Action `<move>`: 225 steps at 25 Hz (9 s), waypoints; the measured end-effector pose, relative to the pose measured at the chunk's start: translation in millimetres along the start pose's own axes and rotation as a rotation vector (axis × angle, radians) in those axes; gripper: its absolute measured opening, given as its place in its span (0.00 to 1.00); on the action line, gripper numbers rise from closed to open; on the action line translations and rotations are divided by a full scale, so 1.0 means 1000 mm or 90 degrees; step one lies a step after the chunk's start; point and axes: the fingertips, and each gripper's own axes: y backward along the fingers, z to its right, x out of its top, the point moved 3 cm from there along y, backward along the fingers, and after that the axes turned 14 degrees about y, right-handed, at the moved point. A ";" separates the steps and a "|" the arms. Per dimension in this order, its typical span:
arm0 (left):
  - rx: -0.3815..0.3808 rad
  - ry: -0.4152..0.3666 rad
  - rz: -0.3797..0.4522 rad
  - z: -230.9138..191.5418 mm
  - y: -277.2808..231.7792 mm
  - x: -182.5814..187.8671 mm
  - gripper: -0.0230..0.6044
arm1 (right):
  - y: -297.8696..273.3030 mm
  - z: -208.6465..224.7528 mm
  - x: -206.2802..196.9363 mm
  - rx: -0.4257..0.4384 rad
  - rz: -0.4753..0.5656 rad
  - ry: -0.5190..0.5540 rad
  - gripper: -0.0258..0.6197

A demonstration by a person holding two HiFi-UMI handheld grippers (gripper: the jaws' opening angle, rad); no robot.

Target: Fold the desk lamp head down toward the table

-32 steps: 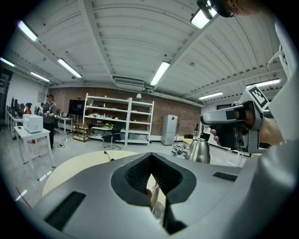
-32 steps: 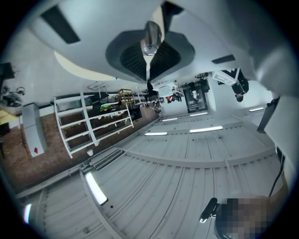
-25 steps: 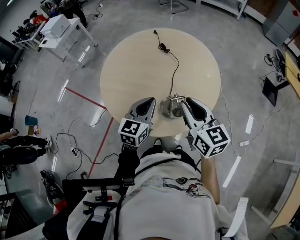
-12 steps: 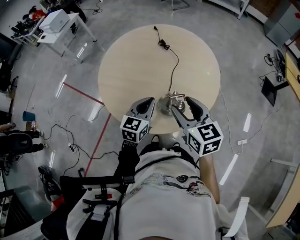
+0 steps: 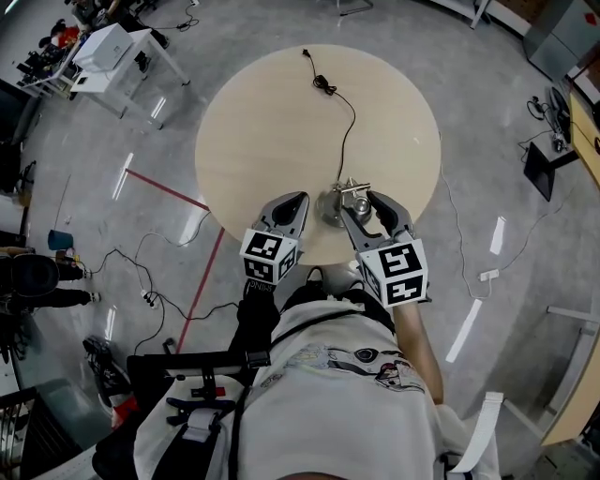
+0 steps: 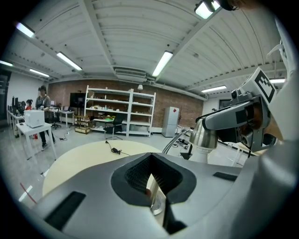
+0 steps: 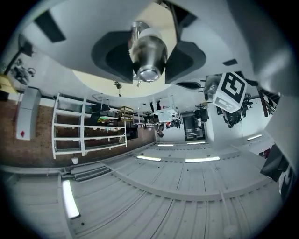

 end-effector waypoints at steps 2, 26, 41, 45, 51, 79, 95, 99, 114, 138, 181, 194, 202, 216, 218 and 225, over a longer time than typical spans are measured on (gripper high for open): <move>-0.002 -0.001 -0.002 0.001 -0.001 -0.002 0.04 | 0.001 -0.001 -0.001 0.000 0.003 -0.003 0.38; 0.012 0.008 -0.009 -0.005 0.002 -0.001 0.04 | 0.012 -0.016 -0.014 0.018 -0.008 0.011 0.38; 0.007 0.008 -0.013 -0.003 0.000 -0.002 0.04 | 0.018 -0.031 -0.031 0.010 -0.033 0.030 0.37; 0.010 0.007 -0.012 -0.004 0.002 -0.003 0.04 | 0.020 -0.035 -0.040 0.012 -0.044 0.038 0.37; 0.010 0.007 -0.017 -0.005 0.002 -0.007 0.04 | 0.020 -0.040 -0.051 0.012 -0.055 0.051 0.37; 0.011 0.004 -0.028 -0.006 0.002 -0.014 0.04 | 0.018 -0.057 -0.099 0.027 -0.118 0.116 0.37; 0.008 -0.001 -0.033 -0.001 0.004 -0.018 0.04 | 0.015 -0.064 -0.121 0.034 -0.116 0.121 0.37; 0.009 -0.003 -0.035 0.000 0.005 -0.017 0.04 | 0.014 -0.067 -0.130 0.025 -0.099 0.130 0.37; 0.021 -0.004 -0.049 0.001 0.017 -0.028 0.04 | 0.003 -0.077 -0.162 0.007 -0.098 0.165 0.37; 0.023 -0.009 -0.056 -0.005 0.021 -0.029 0.04 | -0.021 -0.082 -0.203 0.006 -0.144 0.076 0.34; 0.014 -0.087 0.162 0.008 -0.006 0.088 0.04 | 0.063 0.095 -0.047 -0.236 0.146 -0.063 0.08; 0.012 -0.085 0.181 0.010 -0.017 0.102 0.04 | 0.059 0.107 -0.013 -0.252 0.186 -0.060 0.05; 0.022 -0.086 0.188 0.007 -0.017 0.108 0.04 | 0.053 0.111 -0.008 -0.247 0.181 -0.039 0.05; 0.025 -0.092 0.180 0.003 -0.018 0.104 0.04 | 0.043 0.102 -0.011 -0.228 0.167 -0.037 0.05; 0.023 -0.092 0.178 0.004 -0.016 0.103 0.04 | 0.044 0.100 -0.009 -0.228 0.167 -0.036 0.05; 0.017 -0.087 0.170 0.006 -0.015 0.100 0.04 | 0.047 0.100 -0.010 -0.231 0.163 -0.038 0.05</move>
